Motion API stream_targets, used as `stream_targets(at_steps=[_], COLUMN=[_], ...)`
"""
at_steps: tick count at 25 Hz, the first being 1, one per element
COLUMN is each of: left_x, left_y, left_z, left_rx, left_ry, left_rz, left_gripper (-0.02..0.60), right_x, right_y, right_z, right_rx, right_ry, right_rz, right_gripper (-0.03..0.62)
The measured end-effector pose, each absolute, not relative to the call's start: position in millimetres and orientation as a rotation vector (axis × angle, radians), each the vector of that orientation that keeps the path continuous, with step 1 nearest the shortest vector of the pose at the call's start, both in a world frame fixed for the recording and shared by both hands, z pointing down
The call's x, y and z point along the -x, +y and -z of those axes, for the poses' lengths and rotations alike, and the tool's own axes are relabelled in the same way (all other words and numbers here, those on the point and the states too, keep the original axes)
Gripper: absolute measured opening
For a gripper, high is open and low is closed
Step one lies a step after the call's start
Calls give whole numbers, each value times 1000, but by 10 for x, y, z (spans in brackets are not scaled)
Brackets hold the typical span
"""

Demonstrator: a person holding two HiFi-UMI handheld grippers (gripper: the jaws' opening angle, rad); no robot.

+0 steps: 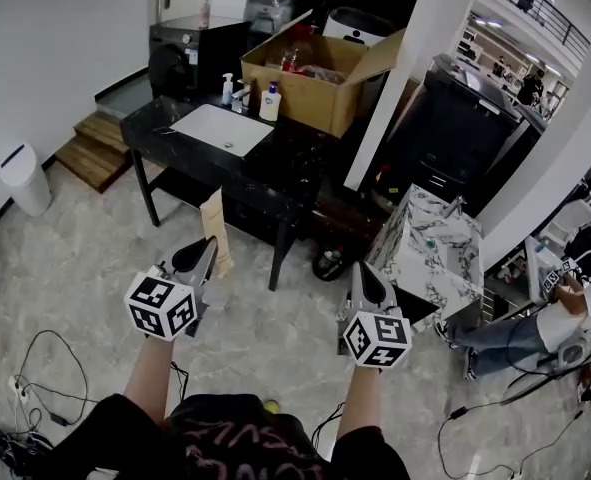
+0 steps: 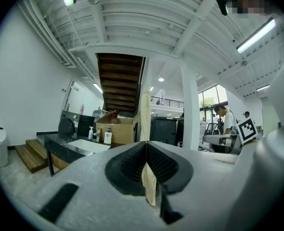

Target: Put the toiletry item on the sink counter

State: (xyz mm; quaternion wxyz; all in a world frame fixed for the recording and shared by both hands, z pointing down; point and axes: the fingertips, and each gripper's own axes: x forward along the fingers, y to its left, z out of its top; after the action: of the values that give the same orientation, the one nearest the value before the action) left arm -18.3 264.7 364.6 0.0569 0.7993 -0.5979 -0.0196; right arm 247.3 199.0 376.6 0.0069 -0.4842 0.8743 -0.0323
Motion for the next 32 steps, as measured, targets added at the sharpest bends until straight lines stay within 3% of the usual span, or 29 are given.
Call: stream_targets(at_steps=[18, 32], left_x=[-272, -68], left_y=[2552, 2079], left_z=[-3853, -4025], left_rx=[-2353, -2359], left_ry=[-1877, -1848], left_rz=[-9, -50], left_gripper=[4, 3], right_x=[-2846, -2540], right_y=[1719, 1263], right_z=[-3960, -4166], right_rx=[1402, 1386], right_ry=[2781, 2800], right_rz=[116, 152], right_gripper=[9, 9])
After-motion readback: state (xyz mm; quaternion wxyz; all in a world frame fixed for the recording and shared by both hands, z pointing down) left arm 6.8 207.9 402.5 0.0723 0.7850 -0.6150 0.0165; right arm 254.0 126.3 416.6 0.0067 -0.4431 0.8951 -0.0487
